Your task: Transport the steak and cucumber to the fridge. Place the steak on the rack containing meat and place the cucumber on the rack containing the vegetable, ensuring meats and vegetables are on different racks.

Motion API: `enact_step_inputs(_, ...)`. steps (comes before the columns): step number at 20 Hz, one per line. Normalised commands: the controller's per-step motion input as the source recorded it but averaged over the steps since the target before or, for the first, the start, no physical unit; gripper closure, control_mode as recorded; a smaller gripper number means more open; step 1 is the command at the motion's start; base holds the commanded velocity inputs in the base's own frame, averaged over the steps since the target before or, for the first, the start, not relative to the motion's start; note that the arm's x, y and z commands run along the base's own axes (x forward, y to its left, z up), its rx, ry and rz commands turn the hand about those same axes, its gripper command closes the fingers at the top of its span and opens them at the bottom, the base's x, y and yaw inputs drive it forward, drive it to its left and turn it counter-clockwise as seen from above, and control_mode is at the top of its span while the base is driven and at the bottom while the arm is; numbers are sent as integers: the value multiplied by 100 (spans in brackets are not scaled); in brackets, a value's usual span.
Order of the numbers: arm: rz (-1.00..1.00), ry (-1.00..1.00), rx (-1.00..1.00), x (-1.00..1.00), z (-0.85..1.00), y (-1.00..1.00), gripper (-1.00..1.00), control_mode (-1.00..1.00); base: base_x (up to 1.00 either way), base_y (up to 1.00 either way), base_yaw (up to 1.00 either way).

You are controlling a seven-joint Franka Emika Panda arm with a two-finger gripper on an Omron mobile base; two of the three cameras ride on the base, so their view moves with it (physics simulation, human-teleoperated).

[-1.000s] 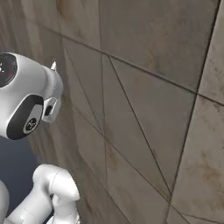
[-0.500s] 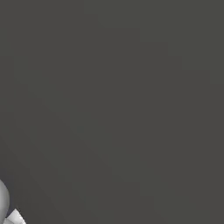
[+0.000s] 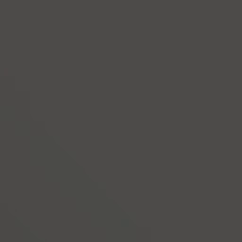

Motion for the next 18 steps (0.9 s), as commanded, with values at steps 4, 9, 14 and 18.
enact_step_inputs(4,0,0,0,0,0,0,100,100,100,100,-42)
enact_step_inputs(9,0,0,0,0,0,0,100,100,100,100,-42)
enact_step_inputs(14,0,0,0,0,0,0,100,100,100,100,-38)
enact_step_inputs(18,0,0,0,0,0,0,100,100,100,100,-36)
